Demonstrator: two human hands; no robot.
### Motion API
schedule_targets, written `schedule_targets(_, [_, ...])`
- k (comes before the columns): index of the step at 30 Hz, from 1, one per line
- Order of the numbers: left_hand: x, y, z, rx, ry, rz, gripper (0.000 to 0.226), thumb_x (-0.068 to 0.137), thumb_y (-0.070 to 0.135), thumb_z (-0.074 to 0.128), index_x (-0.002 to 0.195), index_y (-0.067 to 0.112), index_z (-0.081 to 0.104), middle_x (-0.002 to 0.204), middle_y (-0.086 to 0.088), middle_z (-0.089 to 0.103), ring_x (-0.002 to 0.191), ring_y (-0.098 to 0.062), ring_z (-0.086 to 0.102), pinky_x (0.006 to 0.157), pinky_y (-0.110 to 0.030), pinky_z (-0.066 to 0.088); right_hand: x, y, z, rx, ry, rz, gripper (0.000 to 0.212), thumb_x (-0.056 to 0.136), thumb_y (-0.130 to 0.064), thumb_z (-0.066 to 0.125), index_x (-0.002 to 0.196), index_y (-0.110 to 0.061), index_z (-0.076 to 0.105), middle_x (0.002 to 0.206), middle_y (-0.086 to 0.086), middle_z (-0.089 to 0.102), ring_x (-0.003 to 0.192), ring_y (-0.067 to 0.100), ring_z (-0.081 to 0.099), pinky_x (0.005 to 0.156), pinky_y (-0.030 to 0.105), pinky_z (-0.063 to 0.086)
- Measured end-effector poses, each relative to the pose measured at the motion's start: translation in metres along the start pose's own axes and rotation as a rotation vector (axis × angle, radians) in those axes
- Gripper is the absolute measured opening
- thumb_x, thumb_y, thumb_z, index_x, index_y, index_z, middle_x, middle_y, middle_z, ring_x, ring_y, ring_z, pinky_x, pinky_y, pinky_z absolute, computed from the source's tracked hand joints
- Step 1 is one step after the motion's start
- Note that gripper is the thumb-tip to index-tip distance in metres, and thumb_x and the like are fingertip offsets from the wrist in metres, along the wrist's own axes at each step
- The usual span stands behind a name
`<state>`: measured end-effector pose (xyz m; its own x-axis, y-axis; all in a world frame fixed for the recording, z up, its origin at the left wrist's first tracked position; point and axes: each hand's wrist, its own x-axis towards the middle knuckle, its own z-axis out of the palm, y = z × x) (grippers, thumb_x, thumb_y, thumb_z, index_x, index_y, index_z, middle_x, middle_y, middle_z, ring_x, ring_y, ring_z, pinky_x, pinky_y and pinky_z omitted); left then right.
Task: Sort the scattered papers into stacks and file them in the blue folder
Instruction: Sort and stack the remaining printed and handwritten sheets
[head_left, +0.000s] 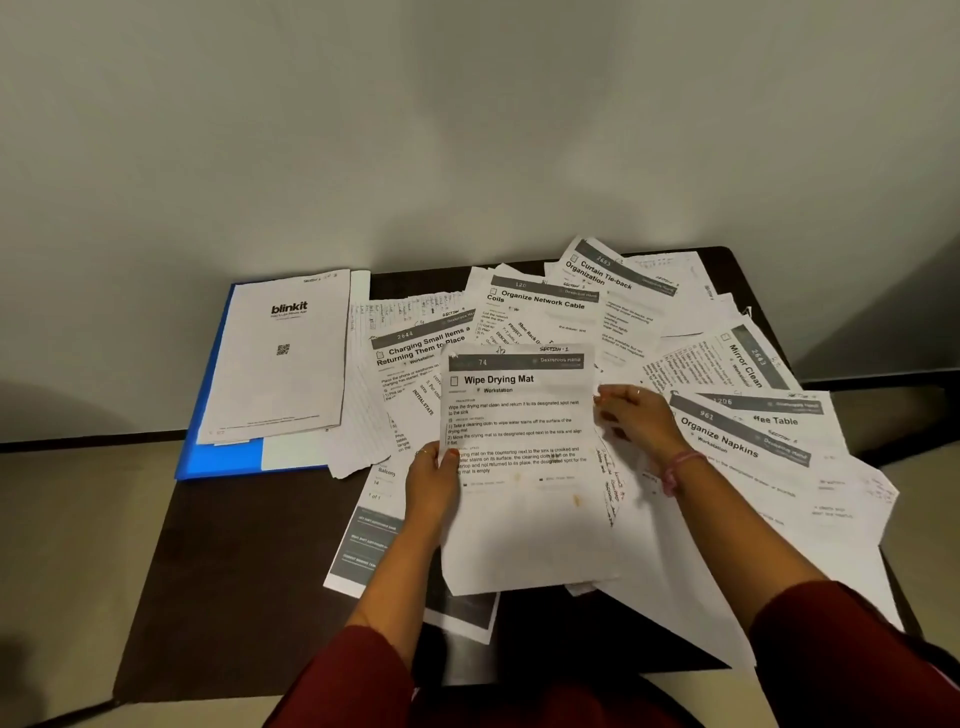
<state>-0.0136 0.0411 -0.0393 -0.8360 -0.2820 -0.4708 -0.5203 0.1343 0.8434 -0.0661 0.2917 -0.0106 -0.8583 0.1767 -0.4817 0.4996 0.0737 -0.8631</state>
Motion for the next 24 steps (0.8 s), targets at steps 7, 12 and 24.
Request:
schedule_targets(7, [0.026,0.011,0.003,0.033,-0.012,-0.034,0.025,0.1,0.015,0.044,0.12,0.006,0.056,0.113,-0.006,0.063,0.097,-0.018,0.059,0.073,-0.022,0.044,0.073,-0.024,0.012,-0.083,0.138,-0.028,0.033,0.086,-0.013,0.062,0.119,-0.011,0.061,0.117,0.008,0.064,0.101,0.019,0.06,0.098,0.041,0.048])
schedule_targets(12, [0.048,0.015,0.004,0.065,-0.019,-0.034,0.03,0.099,0.017,0.045,0.126,0.007,0.055,0.12,-0.006,0.062,0.108,-0.022,0.058,0.092,-0.035,0.047,0.101,-0.032,0.027,-0.224,0.184,-0.018,0.041,0.086,-0.012,0.061,0.126,-0.007,0.054,0.125,0.009,0.057,0.114,0.024,0.054,0.098,0.03,0.041])
schedule_targets(24, [0.065,0.005,0.006,0.037,-0.025,-0.104,0.023,0.097,0.019,0.045,0.112,0.013,0.06,0.112,-0.003,0.066,0.103,-0.02,0.062,0.093,-0.042,0.051,0.132,-0.024,0.027,-0.22,0.279,0.057,0.046,0.075,-0.018,0.071,0.119,-0.007,0.059,0.1,0.005,0.061,0.096,0.021,0.058,0.101,0.038,0.046])
